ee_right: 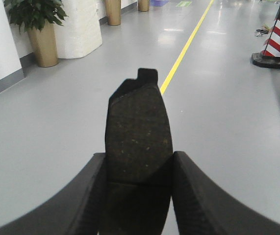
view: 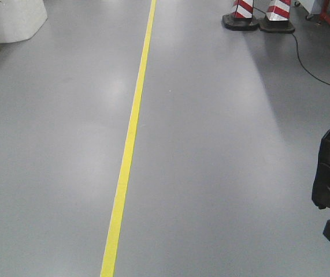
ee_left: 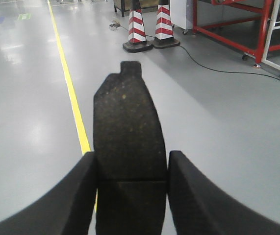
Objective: Move and align brake pads A on conveyor
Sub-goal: 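Drive along the yellow floor line past the red-and-white cones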
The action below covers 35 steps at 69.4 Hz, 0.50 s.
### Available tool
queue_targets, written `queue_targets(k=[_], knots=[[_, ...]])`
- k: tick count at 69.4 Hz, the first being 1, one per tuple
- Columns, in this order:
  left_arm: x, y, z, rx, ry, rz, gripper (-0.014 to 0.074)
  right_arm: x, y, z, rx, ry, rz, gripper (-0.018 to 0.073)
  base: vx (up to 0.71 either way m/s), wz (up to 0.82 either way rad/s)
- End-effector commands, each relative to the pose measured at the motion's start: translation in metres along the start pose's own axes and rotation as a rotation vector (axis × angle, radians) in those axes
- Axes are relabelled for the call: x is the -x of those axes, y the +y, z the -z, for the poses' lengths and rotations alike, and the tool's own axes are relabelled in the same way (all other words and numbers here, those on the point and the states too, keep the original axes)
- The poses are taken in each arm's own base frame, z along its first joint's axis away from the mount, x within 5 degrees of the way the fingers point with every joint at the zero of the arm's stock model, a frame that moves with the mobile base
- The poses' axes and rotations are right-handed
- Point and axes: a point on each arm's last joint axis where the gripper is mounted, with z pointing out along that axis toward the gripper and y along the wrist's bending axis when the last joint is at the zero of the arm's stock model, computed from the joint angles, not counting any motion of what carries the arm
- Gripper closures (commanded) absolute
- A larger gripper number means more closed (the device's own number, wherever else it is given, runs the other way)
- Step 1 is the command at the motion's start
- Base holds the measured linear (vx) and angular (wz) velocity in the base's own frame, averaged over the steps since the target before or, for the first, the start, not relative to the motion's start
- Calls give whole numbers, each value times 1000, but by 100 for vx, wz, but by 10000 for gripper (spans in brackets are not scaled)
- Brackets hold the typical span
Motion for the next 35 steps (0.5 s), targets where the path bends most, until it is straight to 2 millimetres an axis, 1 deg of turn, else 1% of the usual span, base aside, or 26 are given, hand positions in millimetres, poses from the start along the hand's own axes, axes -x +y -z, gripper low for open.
queue_targets(k=[1, 35], knots=[[17, -1, 2, -13, -118, 3, 554, 20, 0, 3, -4, -135, 8, 552, 56, -5], [17, -1, 2, -13, -118, 3, 554, 20, 0, 3, -4, -135, 8, 552, 57, -5]])
